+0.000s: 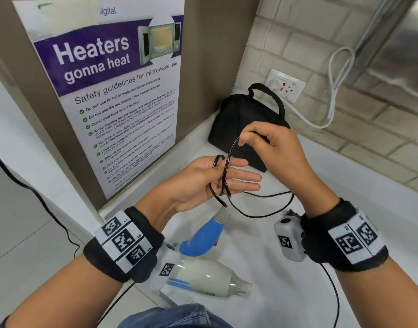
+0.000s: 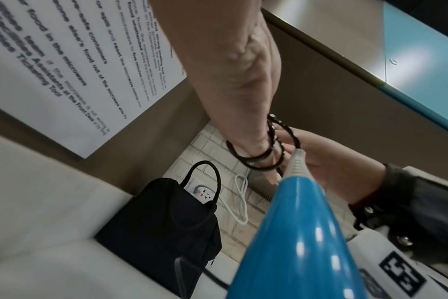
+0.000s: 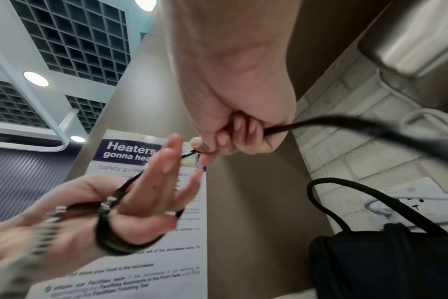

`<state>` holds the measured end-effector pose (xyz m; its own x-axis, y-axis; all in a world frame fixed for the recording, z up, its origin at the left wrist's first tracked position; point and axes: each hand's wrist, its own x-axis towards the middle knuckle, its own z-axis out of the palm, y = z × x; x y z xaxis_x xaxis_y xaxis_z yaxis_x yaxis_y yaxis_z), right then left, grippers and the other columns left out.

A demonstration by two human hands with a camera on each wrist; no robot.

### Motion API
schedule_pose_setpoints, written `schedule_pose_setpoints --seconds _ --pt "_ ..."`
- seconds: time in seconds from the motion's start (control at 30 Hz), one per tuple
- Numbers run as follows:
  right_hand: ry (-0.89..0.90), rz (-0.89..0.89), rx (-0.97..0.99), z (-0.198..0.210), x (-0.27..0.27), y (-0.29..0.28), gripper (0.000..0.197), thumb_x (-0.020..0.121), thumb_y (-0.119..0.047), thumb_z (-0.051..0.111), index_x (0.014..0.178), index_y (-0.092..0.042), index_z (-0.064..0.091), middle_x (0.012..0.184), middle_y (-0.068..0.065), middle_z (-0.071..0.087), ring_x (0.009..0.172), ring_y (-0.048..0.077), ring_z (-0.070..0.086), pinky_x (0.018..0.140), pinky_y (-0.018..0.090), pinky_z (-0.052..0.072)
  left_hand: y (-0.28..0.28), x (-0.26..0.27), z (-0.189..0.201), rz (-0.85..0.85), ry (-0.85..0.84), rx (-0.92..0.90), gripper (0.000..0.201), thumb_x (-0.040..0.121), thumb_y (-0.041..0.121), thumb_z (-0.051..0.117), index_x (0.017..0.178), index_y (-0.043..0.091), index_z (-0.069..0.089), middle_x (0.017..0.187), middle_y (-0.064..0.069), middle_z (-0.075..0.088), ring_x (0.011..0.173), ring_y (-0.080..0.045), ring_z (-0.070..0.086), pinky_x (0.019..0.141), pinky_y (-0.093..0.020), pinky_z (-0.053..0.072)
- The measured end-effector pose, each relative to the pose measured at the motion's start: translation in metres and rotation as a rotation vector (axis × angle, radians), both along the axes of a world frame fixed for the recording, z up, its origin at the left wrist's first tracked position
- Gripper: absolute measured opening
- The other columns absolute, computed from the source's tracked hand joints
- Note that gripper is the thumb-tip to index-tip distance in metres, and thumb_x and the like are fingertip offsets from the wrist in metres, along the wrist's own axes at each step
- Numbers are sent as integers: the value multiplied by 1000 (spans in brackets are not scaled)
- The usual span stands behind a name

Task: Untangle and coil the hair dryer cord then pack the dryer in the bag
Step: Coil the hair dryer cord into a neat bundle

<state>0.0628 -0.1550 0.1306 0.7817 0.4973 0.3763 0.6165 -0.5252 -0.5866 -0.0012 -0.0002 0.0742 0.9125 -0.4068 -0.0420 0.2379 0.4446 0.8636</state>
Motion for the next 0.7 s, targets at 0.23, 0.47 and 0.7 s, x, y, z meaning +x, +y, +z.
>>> schedule_pose_setpoints --seconds 0.23,0.47,0.7 --pt "55 188 -23 -6 -30 -13 22 93 -19 51 77 -30 63 68 -13 62 62 1 55 60 13 36 2 11 -14 321 39 4 37 97 7 43 134 10 38 110 2 71 92 -22 71 102 -40 46" --pt "69 160 -155 -13 -45 -40 22 89 -25 49 71 -30 60 49 -19 47 47 7 42 48 15 25 13 20 -23 389 95 -44 43 95 -10 35 136 1 34 132 -19 56 112 -31 62 99 -38 48" --pt "10 89 15 -2 -23 -36 23 93 -30 51 75 -21 63 73 -5 64 68 13 59 65 28 44 8 9 -10 127 -21 86 36 102 16 30 135 5 40 121 -20 64 107 -36 64 100 -37 48"
